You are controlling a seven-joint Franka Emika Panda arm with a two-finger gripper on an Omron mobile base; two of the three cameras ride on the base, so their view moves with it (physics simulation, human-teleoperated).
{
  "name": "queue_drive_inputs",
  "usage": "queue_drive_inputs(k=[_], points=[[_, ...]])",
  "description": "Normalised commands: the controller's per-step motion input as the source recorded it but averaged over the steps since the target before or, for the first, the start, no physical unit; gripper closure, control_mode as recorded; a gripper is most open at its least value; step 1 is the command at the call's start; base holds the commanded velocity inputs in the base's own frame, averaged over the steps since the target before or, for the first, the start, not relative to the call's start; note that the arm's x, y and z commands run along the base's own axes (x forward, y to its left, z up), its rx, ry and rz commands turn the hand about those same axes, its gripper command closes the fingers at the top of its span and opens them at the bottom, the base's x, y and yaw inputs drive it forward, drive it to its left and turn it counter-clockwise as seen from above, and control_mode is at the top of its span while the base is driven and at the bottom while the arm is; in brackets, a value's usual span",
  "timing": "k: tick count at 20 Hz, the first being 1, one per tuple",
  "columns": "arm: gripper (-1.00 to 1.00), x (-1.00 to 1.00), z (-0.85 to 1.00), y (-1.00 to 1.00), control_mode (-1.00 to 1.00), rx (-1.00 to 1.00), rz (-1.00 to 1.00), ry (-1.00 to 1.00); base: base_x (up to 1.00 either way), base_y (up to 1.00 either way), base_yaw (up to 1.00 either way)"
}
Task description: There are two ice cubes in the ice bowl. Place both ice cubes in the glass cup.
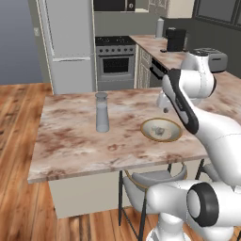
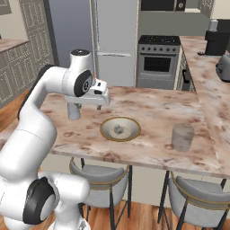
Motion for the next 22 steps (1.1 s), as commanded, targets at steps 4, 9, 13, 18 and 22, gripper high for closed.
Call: queue_drive_inputs(k=[4,9,13,18,22], points=[[-1.00,0.00,-0.05,-0.23,-1.00,0.00,0.00,0.00,0.00,0.00,0.00],[-1.00,0.04,-0.11,-0.33,-1.00,0.00,-0.01,0.02,0.00,0.00,0.00],[-1.00,0.07,-0.11,-0.41,-1.00,0.00,-0.04,0.04,0.00,0.00,0.00],[-1.00,0.08,-0.04,-0.31,-1.00,0.00,-0.01,0.02,0.00,0.00,0.00],[-1.00,0.18,-0.04,-0.20,-1.00,0.00,0.00,0.00,0.00,0.00,0.00]])
